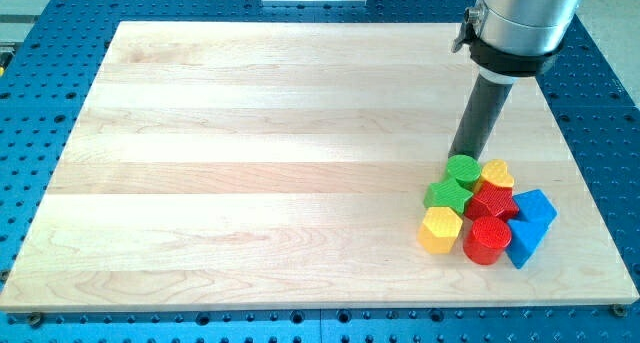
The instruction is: Separate the blue blockyellow heart and green circle from the group of blocks
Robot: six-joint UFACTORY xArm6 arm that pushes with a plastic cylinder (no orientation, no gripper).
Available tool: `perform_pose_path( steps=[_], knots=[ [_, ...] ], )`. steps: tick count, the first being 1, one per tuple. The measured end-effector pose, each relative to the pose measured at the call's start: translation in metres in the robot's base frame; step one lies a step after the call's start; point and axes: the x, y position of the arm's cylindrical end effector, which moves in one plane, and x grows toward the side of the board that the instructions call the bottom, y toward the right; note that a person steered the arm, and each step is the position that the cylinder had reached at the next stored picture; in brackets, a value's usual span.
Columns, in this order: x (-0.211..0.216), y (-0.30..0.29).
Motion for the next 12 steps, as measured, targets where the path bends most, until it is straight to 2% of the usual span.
perform_pose_path(
  steps=[2,3,4,5,6,7,8,9,10,11,12],
  knots=[
    [0.001,0.000],
    [-0.021,-0.001],
    [-0.044,0.023],
    [-0.020,0.076],
    [0.072,0.103],
    [0.116,0.091],
    [0.106,0.052],
    [0.074,0.020],
    [0.060,0.031],
    [0.026,0.029],
    [0.026,0.031]
  ],
)
